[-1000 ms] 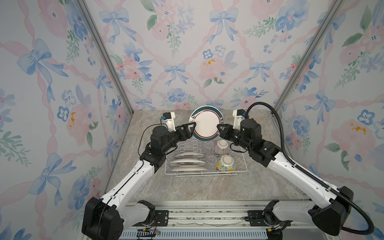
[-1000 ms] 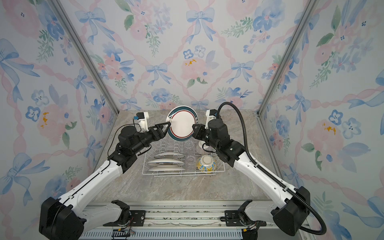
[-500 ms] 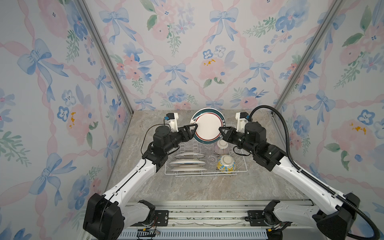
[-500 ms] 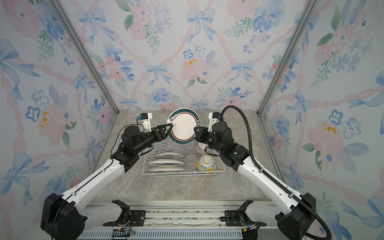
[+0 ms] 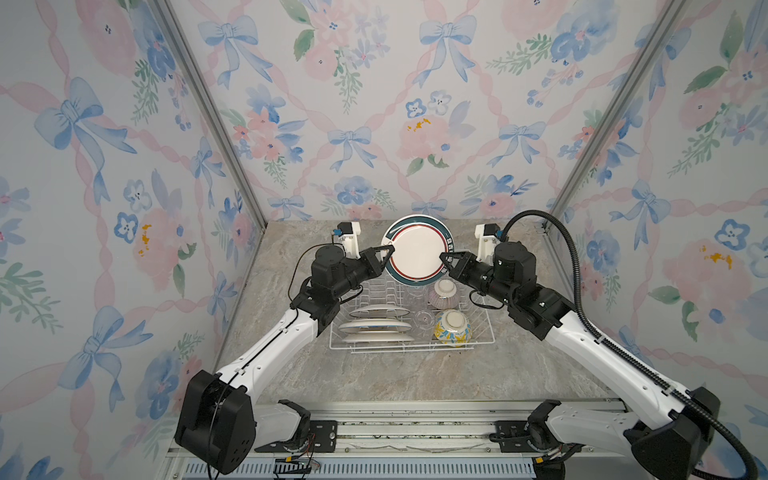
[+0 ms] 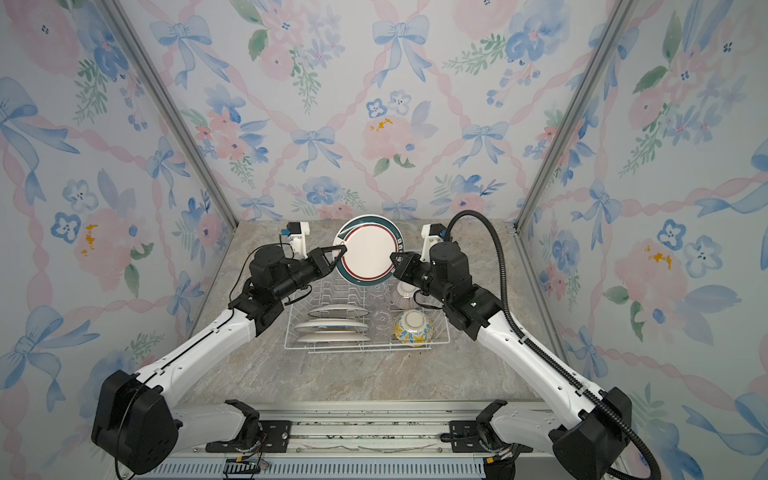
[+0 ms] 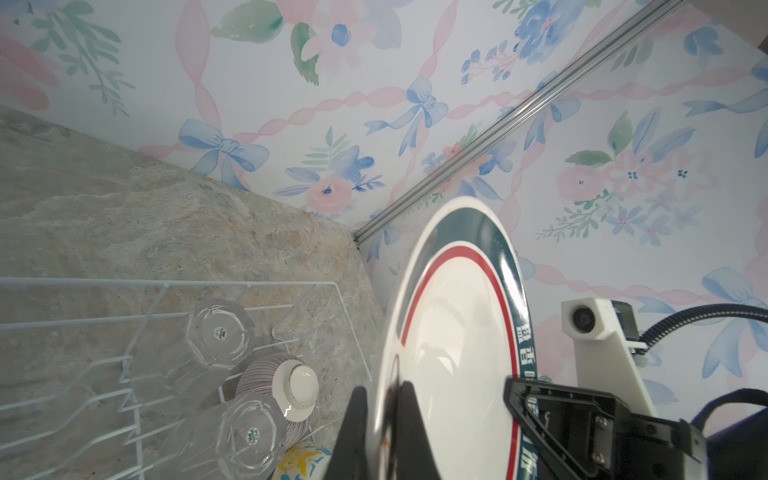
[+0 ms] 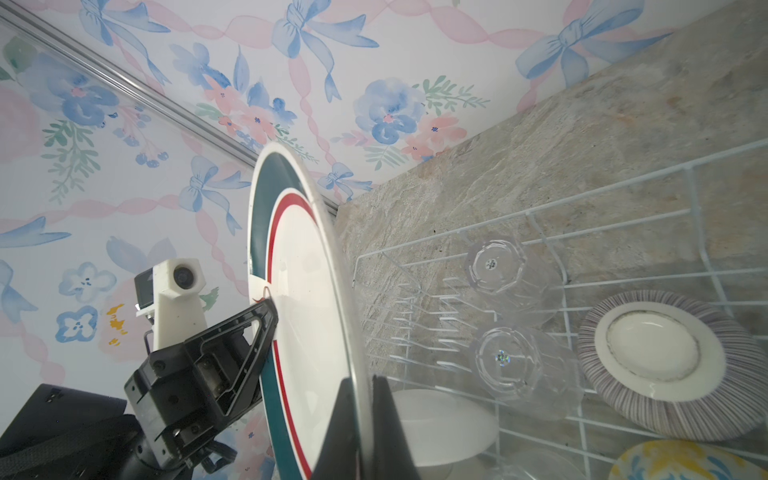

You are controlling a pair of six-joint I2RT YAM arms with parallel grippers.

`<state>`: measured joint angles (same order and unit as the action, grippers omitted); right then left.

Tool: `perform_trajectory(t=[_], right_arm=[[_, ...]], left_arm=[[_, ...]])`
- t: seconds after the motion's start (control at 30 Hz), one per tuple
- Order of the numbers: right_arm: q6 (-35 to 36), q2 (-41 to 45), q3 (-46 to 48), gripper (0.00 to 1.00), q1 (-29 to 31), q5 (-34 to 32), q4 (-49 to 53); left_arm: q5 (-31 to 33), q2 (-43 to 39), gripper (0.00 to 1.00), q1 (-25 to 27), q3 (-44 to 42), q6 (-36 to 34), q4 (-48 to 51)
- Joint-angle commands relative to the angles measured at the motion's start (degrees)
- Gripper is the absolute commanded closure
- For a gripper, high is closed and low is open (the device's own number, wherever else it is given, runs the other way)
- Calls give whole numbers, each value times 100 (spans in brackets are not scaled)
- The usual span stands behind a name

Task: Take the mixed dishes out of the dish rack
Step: 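Bring the plate toward the left gripper and grasp its rim with the left gripper, then lower the plate onto the table with the left gripper while the right gripper withdraws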

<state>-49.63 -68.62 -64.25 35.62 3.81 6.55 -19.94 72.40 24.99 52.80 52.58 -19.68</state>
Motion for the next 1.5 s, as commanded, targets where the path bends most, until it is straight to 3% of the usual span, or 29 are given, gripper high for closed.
perform_trajectory(t=[0.0, 0.1, 0.27, 0.6, 0.8, 1.13, 1.47], right_arm=[[231, -162, -88, 89, 55, 267, -240], [268, -221, -82, 78, 29, 429, -373], [388, -283, -127, 46, -20, 545, -445], [694, -387, -310, 1, -175, 486, -161], [1106, -385, -452, 3, -255, 325, 194], [1781, -344, -457, 3, -318, 140, 769], [2206, -433, -514, 3, -354, 132, 1201]], left_arm=[[8, 117, 100, 63, 100, -389, 72], [22, 135, 100, 7, 113, -410, 77], [-18, 167, 100, -136, 152, -457, 80], [-122, 187, 100, -716, 165, -407, 74], [18, -180, 100, -1453, -38, -340, 70], [877, -1237, 100, -3109, -955, -88, 282], [1404, -1567, 100, -4360, -1975, 106, 527]])
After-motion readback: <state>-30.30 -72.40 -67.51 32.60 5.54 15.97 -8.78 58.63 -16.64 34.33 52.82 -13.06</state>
